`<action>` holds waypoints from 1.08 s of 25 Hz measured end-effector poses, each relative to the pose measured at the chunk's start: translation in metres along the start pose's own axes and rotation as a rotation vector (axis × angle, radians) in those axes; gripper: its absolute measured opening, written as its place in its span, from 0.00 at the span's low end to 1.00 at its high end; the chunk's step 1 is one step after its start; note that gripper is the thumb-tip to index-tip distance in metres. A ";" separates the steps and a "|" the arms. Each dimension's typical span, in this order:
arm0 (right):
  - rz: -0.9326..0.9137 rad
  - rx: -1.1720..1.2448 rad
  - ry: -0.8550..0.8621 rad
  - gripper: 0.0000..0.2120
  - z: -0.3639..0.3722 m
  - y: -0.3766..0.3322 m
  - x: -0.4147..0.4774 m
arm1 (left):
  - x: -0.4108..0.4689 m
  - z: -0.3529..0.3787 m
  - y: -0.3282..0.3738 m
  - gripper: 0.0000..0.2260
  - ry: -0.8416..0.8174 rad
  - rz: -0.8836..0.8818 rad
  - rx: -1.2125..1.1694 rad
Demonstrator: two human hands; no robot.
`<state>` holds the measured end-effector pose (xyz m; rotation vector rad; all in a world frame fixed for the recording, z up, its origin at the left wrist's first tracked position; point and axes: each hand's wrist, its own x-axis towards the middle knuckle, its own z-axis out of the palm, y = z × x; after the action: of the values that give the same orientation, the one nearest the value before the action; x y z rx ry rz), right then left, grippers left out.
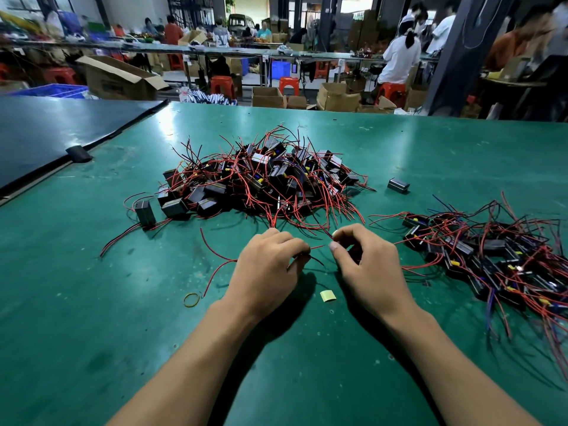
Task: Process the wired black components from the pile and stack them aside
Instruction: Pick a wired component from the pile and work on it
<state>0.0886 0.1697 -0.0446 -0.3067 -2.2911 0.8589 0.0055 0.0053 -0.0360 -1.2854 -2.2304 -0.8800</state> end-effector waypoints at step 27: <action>0.044 0.139 -0.079 0.06 -0.004 -0.004 0.000 | 0.006 0.002 0.003 0.06 0.143 -0.403 -0.402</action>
<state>0.0911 0.1687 -0.0392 -0.2673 -2.2900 1.0639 0.0052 0.0120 -0.0328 -0.8913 -2.3086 -1.5812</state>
